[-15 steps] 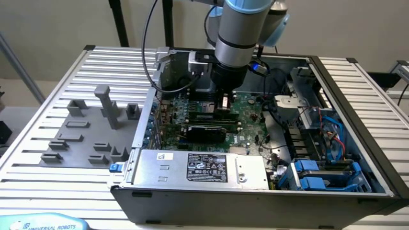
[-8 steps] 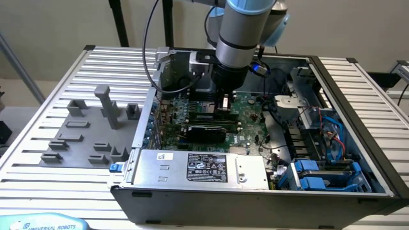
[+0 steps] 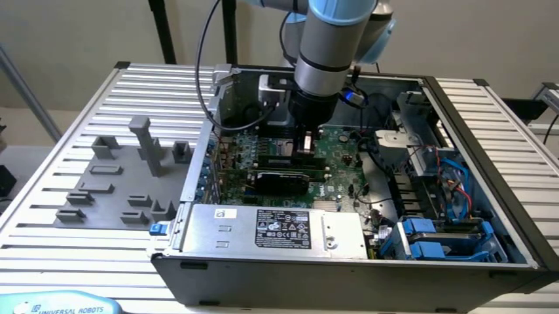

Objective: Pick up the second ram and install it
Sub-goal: 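Insert the second ram into the second slot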

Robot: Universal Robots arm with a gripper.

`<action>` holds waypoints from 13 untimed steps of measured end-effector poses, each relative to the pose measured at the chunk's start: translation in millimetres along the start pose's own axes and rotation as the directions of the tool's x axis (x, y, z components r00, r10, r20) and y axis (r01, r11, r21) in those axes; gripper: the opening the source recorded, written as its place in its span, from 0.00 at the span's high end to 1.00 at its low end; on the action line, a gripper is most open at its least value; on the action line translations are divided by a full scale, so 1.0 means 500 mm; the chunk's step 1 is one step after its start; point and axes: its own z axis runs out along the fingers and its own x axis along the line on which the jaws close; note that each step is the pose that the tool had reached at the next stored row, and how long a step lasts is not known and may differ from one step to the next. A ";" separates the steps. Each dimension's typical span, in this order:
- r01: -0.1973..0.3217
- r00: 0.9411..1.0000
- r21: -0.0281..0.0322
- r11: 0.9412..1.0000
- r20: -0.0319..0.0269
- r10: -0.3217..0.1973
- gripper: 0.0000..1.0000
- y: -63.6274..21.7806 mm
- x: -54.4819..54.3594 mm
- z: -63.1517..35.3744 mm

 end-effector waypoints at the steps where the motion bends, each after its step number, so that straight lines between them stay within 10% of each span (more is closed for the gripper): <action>1: 0.000 1.000 0.000 1.000 0.000 0.000 0.87 0.000 0.000 0.001; 13: 0.000 1.000 -0.007 1.000 -0.003 0.000 0.87 -0.002 0.000 0.006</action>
